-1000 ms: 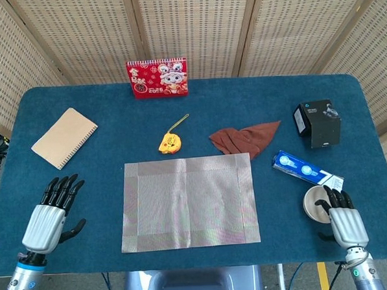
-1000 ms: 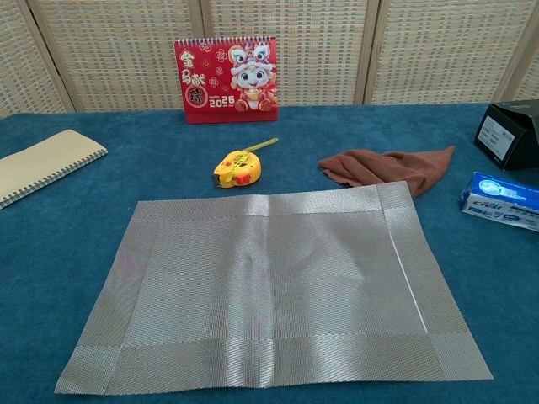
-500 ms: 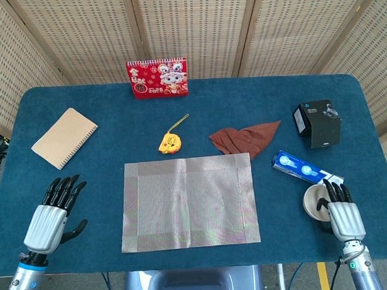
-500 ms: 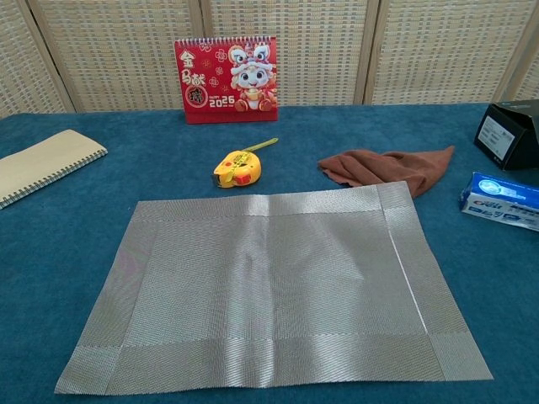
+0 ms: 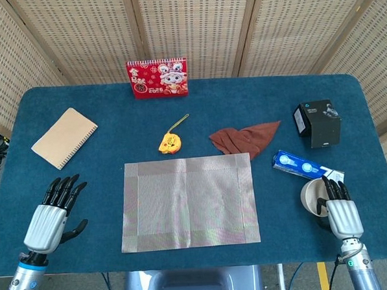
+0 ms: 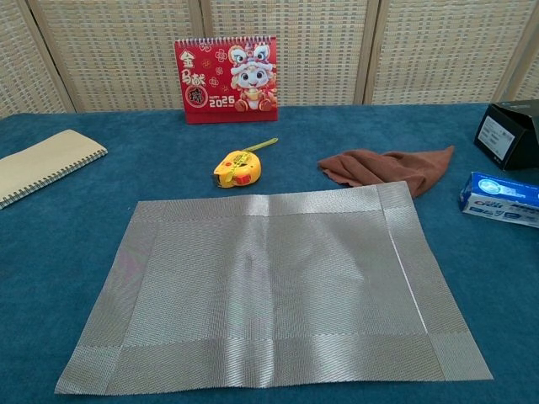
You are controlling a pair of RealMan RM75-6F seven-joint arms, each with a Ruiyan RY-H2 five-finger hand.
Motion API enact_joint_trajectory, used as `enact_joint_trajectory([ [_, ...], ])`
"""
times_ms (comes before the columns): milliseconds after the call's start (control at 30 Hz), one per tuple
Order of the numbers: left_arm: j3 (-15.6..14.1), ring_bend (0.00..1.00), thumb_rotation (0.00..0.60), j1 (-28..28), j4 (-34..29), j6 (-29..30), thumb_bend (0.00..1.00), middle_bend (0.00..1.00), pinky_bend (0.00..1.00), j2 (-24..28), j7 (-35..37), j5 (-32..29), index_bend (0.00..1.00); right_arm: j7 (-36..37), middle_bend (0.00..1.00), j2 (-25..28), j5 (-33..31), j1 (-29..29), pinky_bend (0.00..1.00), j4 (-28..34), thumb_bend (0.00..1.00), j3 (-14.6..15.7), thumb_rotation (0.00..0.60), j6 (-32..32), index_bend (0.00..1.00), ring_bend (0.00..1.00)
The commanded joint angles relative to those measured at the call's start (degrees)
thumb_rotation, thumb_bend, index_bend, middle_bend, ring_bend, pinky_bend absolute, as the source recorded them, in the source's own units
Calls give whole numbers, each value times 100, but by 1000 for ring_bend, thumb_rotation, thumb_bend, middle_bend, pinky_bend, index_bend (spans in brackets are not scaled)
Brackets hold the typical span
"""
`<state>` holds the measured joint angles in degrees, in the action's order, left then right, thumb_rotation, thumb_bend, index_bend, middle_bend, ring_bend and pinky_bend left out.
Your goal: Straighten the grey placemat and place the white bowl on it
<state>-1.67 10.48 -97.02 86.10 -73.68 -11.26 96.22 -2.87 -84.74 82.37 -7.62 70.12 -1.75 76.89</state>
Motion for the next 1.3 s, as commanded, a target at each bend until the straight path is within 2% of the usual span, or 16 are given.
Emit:
enact_joint_trajectory([
  [33, 6, 0, 600, -2, 0, -14, 247, 0, 0, -2, -1, -8, 99, 6, 99, 31, 60, 9, 0, 67, 520, 14, 600, 52, 726, 0],
  [367, 37, 0, 600, -21, -40, 10, 247, 0, 0, 28, 25, 16, 100, -350, 99, 224, 375, -35, 0, 663, 510, 75, 600, 241, 725, 0],
  [600, 76, 0, 600, -47, -61, 41, 247, 0, 0, 81, 89, -19, 102, -1018, 99, 150, 457, -369, 0, 1290, 499, -61, 600, -33, 725, 0],
  [933, 133, 0, 600, -58, -91, 68, 247, 0, 0, 186, 297, -53, 103, -1974, 99, -355, 89, -960, 0, 1802, 487, -431, 600, -652, 725, 0],
  [1300, 268, 0, 600, -49, -33, 30, 247, 0, 0, 249, 521, -278, 105, -2848, 100, -1116, -413, -1517, 0, 1794, 488, -701, 600, -1112, 725, 0],
])
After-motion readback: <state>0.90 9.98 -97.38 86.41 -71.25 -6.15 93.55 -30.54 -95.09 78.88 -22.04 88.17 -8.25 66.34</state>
